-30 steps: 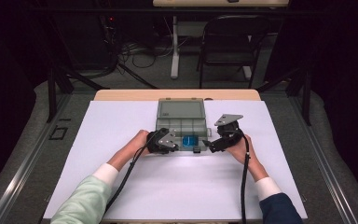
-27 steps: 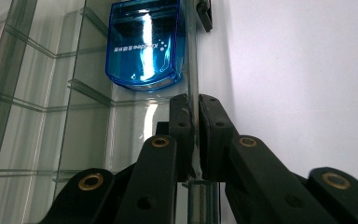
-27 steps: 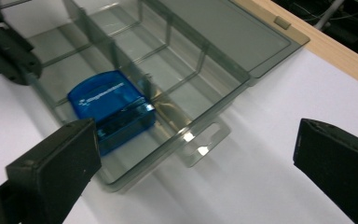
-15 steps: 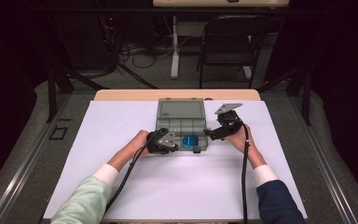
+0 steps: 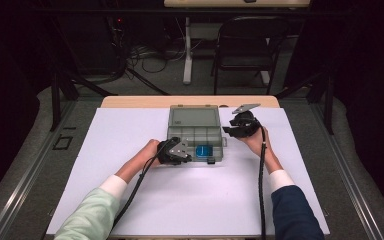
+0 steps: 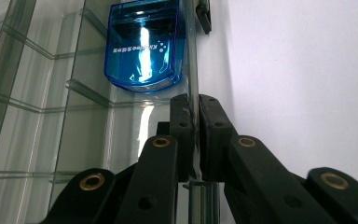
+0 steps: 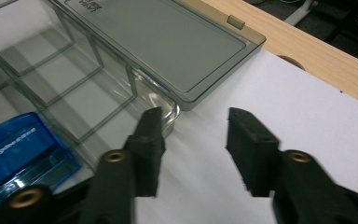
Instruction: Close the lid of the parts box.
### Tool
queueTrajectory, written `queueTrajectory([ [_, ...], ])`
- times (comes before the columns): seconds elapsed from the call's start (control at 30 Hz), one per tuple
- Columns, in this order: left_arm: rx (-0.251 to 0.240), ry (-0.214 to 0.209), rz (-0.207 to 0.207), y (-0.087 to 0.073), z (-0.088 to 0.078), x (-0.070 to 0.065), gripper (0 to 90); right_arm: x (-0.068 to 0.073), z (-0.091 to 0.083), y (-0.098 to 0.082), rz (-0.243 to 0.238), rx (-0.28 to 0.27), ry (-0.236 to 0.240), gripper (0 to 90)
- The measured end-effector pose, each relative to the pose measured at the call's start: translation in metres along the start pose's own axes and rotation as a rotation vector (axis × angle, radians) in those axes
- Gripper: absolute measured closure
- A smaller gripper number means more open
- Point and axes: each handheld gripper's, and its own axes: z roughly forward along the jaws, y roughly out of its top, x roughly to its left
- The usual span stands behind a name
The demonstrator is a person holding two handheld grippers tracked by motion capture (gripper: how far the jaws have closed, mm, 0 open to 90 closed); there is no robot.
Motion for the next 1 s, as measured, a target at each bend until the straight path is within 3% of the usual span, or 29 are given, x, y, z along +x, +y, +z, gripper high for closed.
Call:
queueTrajectory([
  [0.13, 0.000, 0.004, -0.003, 0.000, 0.000, 0.000, 85.6, -0.004, 0.008, 0.001, -0.008, 0.020, -0.006, 76.4],
  [0.33, 0.004, 0.001, -0.001, 0.000, 0.000, 0.000, 85.6, -0.006, 0.020, 0.005, -0.022, 0.039, -0.016, 88.4],
  [0.8, 0.013, -0.013, 0.007, 0.001, 0.000, 0.001, 86.1, -0.014, 0.051, 0.008, -0.032, 0.126, -0.001, 90.0],
  [1.0, 0.017, -0.021, 0.015, 0.001, 0.001, 0.002, 86.3, -0.014, 0.057, 0.007, -0.038, 0.128, 0.008, 90.0],
])
